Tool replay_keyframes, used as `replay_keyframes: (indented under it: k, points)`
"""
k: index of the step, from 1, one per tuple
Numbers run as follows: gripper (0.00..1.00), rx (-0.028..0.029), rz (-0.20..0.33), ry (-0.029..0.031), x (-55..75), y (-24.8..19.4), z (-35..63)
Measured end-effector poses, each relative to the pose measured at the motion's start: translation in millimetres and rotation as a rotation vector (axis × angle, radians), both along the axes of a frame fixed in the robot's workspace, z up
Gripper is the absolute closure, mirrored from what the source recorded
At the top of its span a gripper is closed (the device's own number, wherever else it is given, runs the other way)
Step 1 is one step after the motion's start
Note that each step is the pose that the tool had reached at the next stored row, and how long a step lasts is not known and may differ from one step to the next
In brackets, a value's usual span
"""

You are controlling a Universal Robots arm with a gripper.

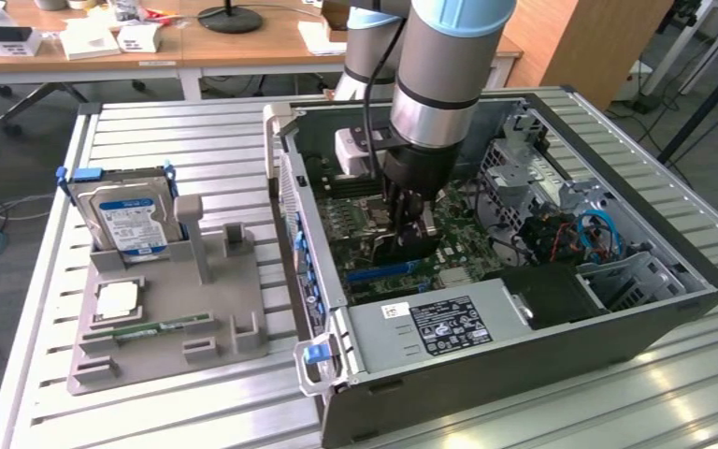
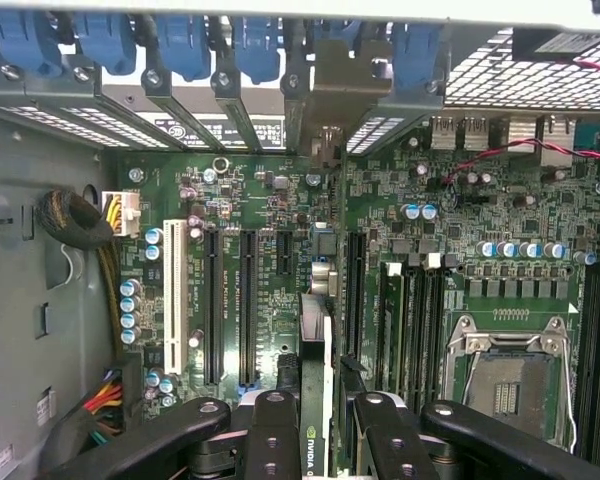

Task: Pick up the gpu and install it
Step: 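Insert the gpu into the slot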

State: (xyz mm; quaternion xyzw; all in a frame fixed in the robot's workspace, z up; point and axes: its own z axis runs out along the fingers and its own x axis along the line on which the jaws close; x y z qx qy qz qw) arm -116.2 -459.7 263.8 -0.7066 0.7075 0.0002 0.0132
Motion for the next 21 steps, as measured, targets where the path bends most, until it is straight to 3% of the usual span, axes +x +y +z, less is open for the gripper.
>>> replay_keyframes:
  k: [21]
  points:
    - [0.74,0.0001,-0.029,0.0,0.0,-2.3,-0.6]
